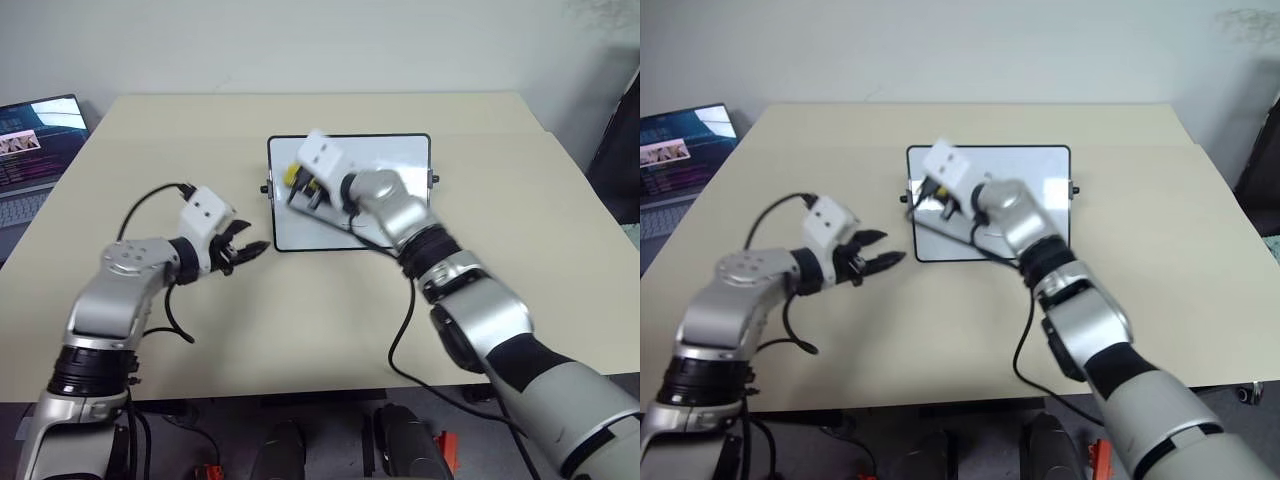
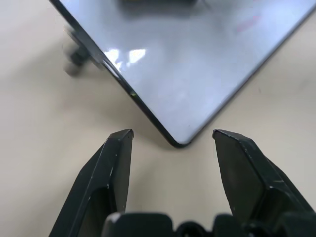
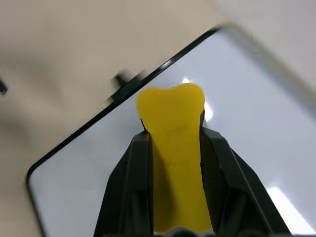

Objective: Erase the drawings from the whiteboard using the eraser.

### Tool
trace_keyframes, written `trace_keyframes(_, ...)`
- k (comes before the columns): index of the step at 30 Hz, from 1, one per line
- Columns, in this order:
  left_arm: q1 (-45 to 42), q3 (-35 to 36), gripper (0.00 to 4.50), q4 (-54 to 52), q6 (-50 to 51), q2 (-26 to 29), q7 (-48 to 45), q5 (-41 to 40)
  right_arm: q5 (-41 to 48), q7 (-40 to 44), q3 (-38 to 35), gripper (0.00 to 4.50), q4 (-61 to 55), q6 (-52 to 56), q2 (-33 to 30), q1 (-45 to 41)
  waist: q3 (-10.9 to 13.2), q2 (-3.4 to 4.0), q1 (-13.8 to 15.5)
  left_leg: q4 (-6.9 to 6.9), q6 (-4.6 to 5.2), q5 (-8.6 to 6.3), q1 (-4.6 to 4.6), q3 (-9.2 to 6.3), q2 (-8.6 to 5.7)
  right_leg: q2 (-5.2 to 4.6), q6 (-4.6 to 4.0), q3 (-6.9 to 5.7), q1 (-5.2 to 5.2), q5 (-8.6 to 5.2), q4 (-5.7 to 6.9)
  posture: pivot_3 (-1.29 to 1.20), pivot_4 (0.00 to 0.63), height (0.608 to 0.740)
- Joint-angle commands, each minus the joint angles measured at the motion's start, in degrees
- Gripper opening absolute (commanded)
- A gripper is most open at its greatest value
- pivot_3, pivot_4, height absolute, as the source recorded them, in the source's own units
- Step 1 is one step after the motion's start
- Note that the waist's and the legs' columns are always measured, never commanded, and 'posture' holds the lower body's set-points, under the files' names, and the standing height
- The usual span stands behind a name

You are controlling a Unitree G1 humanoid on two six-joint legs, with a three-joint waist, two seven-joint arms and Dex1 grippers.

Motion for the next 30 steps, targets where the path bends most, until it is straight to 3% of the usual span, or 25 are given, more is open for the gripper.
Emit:
trace_keyframes(1,-0.87,4.03,2.79,-3.07,0.21,4.66,-3.77,-2.19,3.01,11.39,0.21,0.96,-24.08,8.37,-10.15,6.96,0.0,0.0,0.1,0.0,0.0,-0.01,0.0,0.01,0.0,0.0,0.01,0.0,0.0,-0.02,-0.01,0.0,0.15,0.74)
trace_keyframes(5,-0.62,5.69,2.79,-3.03,-0.26,7.54,-6.41,-3.96,6.5,20.23,-0.83,0.96,-40.59,13.3,-23.46,13.63,0.05,0.08,0.76,-0.01,-0.1,-0.12,-0.2,0.01,-0.01,-0.05,0.11,-0.05,-0.01,-0.1,-0.37,0.0,0.15,0.74)
trace_keyframes(9,-0.61,3.79,2.79,-1.61,-2.35,7.66,-7.68,-2.72,4.6,19.15,-1.19,0.96,-38.47,11.72,-29.92,15.16,0.06,0.09,-0.08,-0.01,-0.06,-0.15,-0.04,0.28,0.11,0.01,0.1,0.07,0.03,-0.1,-0.39,0.0,0.15,0.74)
trace_keyframes(13,-1.48,2.27,2.79,-0.16,-3.0,6.3,-7.47,-2.29,1.86,16.54,-1.22,0.96,-31.14,2.92,-34.28,17.07,0.05,0.07,0.32,0.11,-0.06,-0.13,-0.04,0.29,0.16,0.07,0.09,0.07,0.12,-0.09,-0.43,0.0,0.15,0.74)
trace_keyframes(21,-0.06,1.57,2.79,-1.44,-3.01,6.29,-6.68,-1.59,2.41,15.13,-2.35,0.96,-24.79,-4.47,-36.46,18.63,0.07,0.07,0.45,0.07,-0.06,-0.14,-0.08,0.34,0.15,0.06,0.08,0.13,0.08,-0.06,-0.47,0.0,0.15,0.74)
trace_keyframes(30,-1.36,1.59,2.79,-1.29,-5.16,5.78,-4.79,0.15,3.21,13.89,-2.72,0.96,-23.16,-4.2,-35.5,17.01,0.06,0.07,0.57,0.07,-0.07,-0.14,-0.08,0.33,0.15,0.06,0.08,0.12,0.1,-0.06,-0.47,0.0,0.15,0.74)
